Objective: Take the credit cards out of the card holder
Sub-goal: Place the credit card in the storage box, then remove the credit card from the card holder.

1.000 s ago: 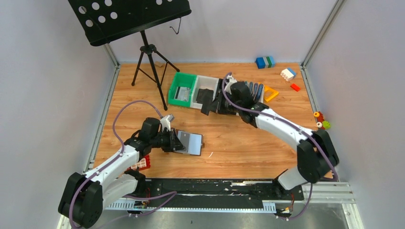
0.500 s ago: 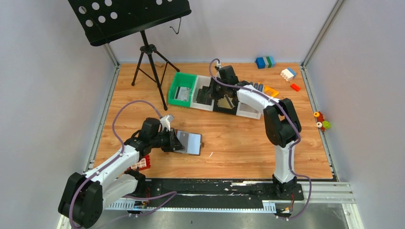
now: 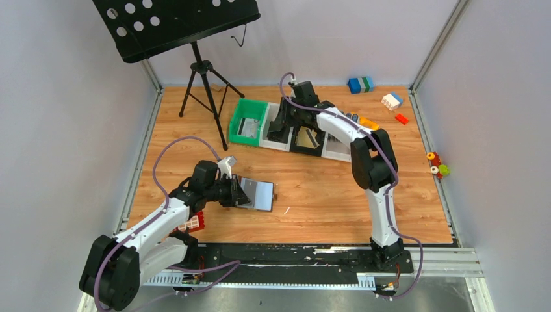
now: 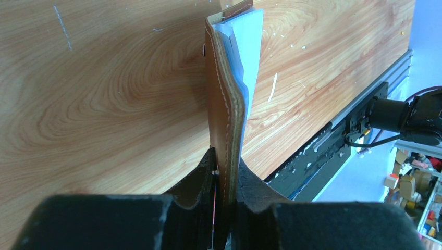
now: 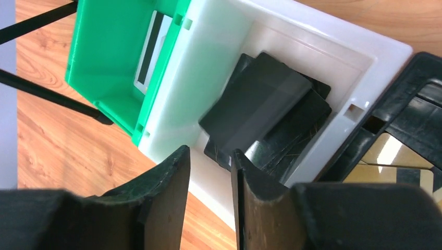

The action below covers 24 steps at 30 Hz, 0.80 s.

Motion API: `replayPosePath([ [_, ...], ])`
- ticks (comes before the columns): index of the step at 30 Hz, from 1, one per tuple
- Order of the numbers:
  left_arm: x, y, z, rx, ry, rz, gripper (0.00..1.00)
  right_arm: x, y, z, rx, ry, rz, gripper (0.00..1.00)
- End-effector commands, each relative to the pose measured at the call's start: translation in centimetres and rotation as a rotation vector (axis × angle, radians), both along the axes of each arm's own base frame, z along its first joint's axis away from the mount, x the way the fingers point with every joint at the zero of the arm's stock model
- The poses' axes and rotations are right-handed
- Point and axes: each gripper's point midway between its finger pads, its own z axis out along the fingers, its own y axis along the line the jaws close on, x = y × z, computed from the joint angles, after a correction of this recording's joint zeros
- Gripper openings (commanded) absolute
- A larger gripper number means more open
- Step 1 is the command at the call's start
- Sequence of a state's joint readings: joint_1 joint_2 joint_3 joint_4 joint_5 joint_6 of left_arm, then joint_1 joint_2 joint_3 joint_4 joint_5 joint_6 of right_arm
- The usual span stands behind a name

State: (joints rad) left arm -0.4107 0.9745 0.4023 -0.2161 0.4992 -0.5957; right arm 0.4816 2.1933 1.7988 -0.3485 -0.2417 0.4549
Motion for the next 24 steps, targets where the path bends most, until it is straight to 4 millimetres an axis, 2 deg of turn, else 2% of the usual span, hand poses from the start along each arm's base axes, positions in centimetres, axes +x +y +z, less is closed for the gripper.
replayPosePath([
  [1, 1.2, -0.5, 1.8, -0.028, -0.063, -0.011, 0.19, 1.3, -1.2, 3.1, -0.015, -0.072, -0.042, 0.38],
  [4, 1.2, -0.5, 2.0, -0.027, -0.068, -0.011, 0.19, 0.8, -1.8, 5.7, -0.007, -0.118, -0.034, 0.40],
  [7, 1.3, -0.5, 2.2, -0.026, -0.075, -0.008, 0.19, -1.0, -2.0, 8.6, 0.024, -0.162, 0.006, 0.44],
  [9, 1.4, -0.5, 2.1, -0.026, -0.075, -0.006, 0.20, -2.8, -2.1, 10.4, 0.055, -0.192, 0.035, 0.52],
  [11, 1.4, -0.5, 2.0, -0.027, -0.072, -0.006, 0.20, -5.5, -2.3, 11.6, 0.084, -0.208, 0.068, 0.67],
  [12, 1.4, -0.6, 2.0, -0.028, -0.071, -0.007, 0.20, -6.6, -2.2, 11.2, 0.089, -0.201, 0.083, 0.70],
  [13, 1.4, -0.6, 1.8, -0.029, -0.066, -0.009, 0.21, -7.6, -2.2, 12.2, 0.107, -0.221, 0.096, 0.80],
  [14, 1.4, -0.6, 1.8, -0.028, -0.064, -0.011, 0.22, -9.4, -2.2, 12.4, 0.117, -0.221, 0.113, 0.83],
  [17, 1.4, -0.7, 1.5, -0.033, -0.055, -0.012, 0.23, -13.4, -1.9, 11.9, 0.140, -0.208, 0.144, 0.82],
  [21, 1.4, -0.9, 1.2, -0.044, -0.056, -0.007, 0.24, -19.5, -0.5, 10.4, 0.148, -0.185, 0.205, 0.72],
  [24, 1.2, -0.7, 0.5, -0.025, -0.036, -0.007, 0.28, -23.3, 0.2, 8.3, 0.141, -0.150, 0.218, 0.63],
])
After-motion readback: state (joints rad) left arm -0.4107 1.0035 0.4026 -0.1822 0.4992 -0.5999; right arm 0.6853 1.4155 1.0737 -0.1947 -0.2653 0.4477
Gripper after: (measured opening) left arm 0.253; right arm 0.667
